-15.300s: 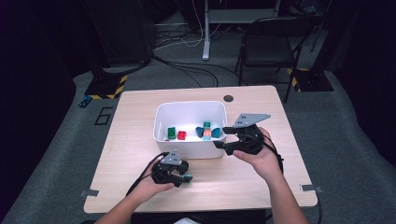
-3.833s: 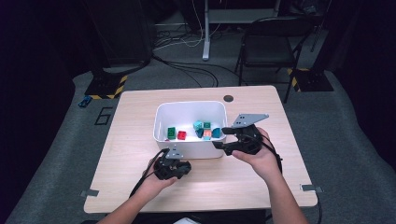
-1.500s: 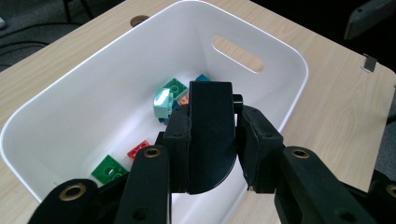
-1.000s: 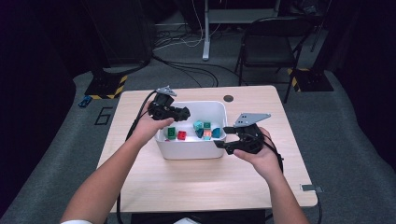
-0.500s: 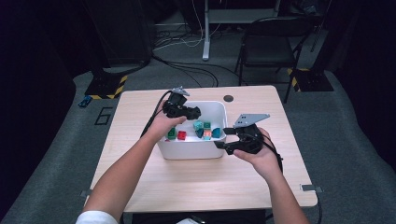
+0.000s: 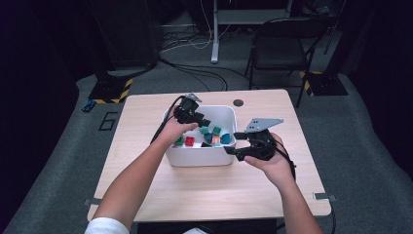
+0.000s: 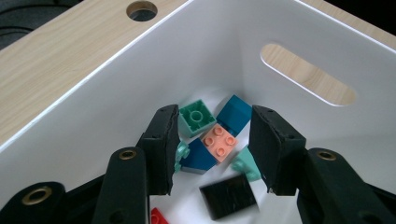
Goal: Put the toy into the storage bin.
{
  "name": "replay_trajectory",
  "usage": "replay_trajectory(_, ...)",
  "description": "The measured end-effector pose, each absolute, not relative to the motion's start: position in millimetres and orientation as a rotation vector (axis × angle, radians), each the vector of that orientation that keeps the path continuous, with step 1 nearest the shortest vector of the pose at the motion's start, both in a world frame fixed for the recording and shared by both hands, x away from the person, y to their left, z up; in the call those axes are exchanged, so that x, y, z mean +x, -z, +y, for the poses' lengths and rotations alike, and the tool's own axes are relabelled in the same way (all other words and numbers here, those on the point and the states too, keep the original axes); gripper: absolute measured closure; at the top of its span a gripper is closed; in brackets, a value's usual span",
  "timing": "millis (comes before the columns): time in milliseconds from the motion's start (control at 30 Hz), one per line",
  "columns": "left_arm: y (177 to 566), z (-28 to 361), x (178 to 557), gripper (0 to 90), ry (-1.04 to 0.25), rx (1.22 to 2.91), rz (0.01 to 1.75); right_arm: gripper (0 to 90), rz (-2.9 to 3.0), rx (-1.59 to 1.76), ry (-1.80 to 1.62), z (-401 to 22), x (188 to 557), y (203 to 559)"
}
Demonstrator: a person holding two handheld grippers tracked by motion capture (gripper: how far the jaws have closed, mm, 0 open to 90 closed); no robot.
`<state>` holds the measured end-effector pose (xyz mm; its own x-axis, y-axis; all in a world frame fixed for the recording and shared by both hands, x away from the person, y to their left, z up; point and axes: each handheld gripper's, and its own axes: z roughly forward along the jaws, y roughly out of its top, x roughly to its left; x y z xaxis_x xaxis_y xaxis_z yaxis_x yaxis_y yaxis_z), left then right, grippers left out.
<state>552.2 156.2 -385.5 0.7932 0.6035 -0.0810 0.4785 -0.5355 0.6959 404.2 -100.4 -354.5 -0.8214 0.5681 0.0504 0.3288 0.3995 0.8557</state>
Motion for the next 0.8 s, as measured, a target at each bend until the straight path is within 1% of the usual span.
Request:
replay_trajectory(300, 371, 173, 542, 47.4, -0.259, 2.202, 0.812, 36.4, 2.412, 0.775, -1.386, -97, 402, 354)
replay_trajectory(633, 351, 223, 521, 42.7, -0.328, 2.139, 0.866, 36.4, 2.415, 0.794, -1.378, -97, 403, 355)
replay_trajectory(800, 346, 241, 506, 40.2, -0.354, 2.111, 0.875, 36.4, 2.425, 0.788, -1.37, -94, 403, 356)
